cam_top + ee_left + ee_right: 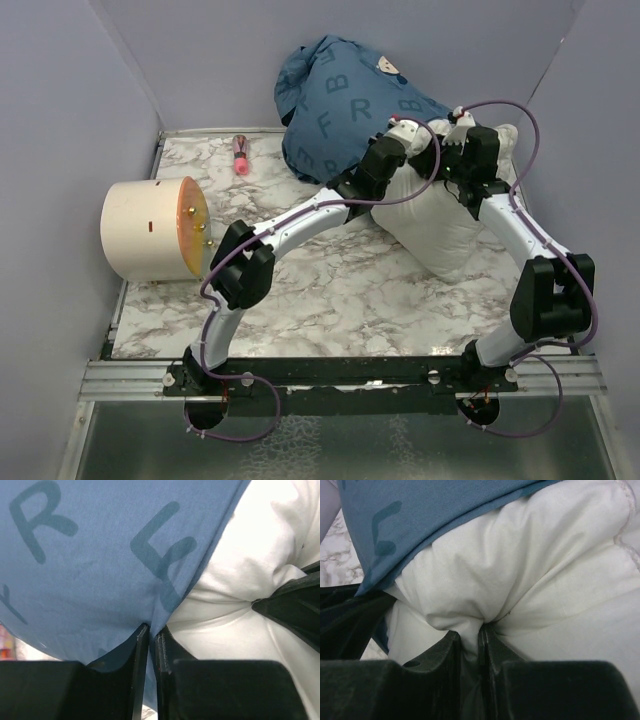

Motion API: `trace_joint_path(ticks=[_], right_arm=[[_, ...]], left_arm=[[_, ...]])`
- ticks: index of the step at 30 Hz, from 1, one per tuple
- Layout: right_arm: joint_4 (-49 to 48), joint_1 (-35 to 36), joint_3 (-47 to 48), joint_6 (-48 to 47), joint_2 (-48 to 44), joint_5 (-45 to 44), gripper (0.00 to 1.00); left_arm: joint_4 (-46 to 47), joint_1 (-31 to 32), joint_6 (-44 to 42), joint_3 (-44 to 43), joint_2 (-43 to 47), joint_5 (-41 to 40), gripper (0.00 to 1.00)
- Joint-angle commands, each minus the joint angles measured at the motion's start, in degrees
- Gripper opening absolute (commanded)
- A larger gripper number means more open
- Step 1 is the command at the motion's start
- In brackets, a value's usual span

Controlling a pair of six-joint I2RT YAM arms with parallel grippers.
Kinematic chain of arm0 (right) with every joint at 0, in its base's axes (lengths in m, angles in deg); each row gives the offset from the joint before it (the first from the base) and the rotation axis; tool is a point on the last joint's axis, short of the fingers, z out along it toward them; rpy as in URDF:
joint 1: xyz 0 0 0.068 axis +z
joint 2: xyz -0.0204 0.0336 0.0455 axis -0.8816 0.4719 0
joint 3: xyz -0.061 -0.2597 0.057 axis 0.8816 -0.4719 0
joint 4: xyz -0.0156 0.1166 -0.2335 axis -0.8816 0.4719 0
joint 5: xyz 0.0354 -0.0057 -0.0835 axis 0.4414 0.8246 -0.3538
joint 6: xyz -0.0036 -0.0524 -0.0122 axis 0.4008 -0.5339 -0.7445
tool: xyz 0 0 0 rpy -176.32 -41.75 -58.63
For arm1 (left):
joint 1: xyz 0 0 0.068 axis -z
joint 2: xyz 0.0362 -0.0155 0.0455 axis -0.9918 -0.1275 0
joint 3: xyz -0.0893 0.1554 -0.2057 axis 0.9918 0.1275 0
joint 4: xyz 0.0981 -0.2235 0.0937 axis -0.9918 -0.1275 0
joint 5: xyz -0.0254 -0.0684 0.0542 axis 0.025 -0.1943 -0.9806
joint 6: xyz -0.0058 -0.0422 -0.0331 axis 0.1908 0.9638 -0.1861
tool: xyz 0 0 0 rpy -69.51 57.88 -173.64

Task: Put the pillow into the pillowcase
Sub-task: Stuff the pillow into the pillowcase.

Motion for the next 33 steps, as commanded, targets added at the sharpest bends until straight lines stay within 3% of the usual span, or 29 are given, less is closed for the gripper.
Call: trace_joint_path(ticks=[1, 5, 9, 15, 22, 25, 29, 31, 33], right_arm=[[6.1, -0.2, -3.3, 0.8, 3.9, 0.6, 0.16], [4.2, -0.3, -3.7, 1.7, 4.8, 2.7, 0.16], [-2.7, -0.3, -5.7, 5.4, 5.6, 10.1, 0.05], [-31.7, 0.3, -9.1, 25.0, 6.8, 24.3, 0.01], [-40.8, 3.7, -8.8, 33.8, 3.5, 18.3, 0.01], [-44.5, 3.7, -14.0, 36.0, 5.1, 16.3, 0.01], [-53.0, 3.7, -22.6, 34.8, 8.5, 23.9, 0.02], [-54.0, 3.5, -27.2, 31.2, 5.2, 28.3, 0.13], [-47.3, 3.5, -30.5, 24.4, -3.1, 28.9, 0.33]], left_arm=[[-4.4, -1.3, -1.6, -4.6, -1.9, -3.6, 0.03], [-5.6, -1.3, -0.6, -4.7, 0.6, 5.6, 0.00], [-8.7, 1.5, 1.0, -7.1, 4.6, 17.8, 0.00], [-9.3, 6.1, 7.8, -13.2, 7.6, 39.1, 0.00], [-0.4, 5.7, 20.6, -15.2, 9.4, 59.7, 0.00], [11.0, 4.4, 29.8, -7.3, 11.7, 66.6, 0.00], [21.1, 0.0, 37.3, 9.7, 16.2, 65.8, 0.00], [27.4, -4.8, 43.3, 22.7, 18.4, 65.5, 0.00], [30.9, -8.9, 45.0, 31.1, 20.8, 64.1, 0.00]])
